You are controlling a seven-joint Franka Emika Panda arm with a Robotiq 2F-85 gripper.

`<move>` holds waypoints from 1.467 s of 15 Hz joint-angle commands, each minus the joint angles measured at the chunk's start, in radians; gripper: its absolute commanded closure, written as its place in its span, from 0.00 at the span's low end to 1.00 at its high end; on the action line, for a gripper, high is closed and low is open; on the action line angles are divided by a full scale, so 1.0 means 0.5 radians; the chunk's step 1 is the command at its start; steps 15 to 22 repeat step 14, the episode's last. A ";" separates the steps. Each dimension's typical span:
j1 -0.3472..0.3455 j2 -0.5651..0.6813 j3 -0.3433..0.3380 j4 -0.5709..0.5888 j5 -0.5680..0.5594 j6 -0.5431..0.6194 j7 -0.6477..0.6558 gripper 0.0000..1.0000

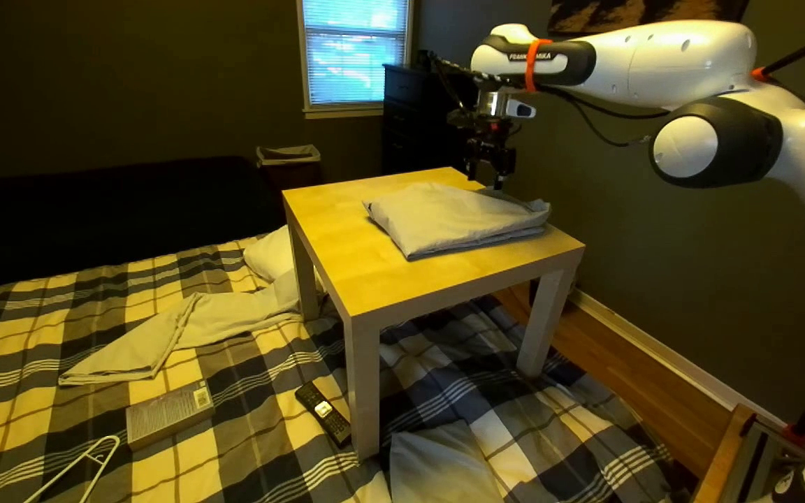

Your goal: Fold the bed sheet

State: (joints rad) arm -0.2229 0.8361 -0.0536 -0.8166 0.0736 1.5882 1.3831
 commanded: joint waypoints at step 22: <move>-0.055 -0.432 0.322 -0.026 0.120 -0.494 -0.972 0.00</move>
